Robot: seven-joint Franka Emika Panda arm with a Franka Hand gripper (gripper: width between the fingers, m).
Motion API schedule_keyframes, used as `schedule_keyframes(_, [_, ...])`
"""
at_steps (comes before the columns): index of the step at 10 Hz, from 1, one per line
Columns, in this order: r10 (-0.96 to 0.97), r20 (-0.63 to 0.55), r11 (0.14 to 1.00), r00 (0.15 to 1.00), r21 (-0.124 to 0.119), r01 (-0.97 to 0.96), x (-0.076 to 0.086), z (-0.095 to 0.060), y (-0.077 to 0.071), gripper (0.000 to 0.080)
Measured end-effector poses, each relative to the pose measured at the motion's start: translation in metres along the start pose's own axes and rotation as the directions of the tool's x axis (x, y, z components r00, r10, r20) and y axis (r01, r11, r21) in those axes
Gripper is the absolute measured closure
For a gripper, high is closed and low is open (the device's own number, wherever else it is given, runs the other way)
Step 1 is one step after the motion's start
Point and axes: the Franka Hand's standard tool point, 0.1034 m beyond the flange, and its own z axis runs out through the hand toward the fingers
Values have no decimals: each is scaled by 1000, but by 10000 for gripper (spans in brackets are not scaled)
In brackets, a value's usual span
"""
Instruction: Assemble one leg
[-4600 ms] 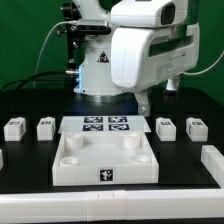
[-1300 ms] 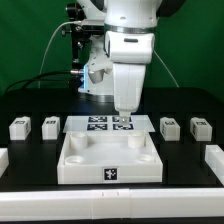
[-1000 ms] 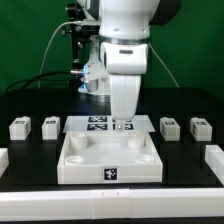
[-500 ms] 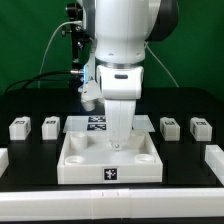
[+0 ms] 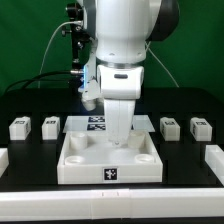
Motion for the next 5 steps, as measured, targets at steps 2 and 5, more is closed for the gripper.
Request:
schedule_keyframes(2, [0, 0, 1000, 1000, 1, 0, 0, 0, 0, 628])
schedule_keyframes(5, [0, -2, 1000, 1000, -9, 0, 0, -1, 2, 731])
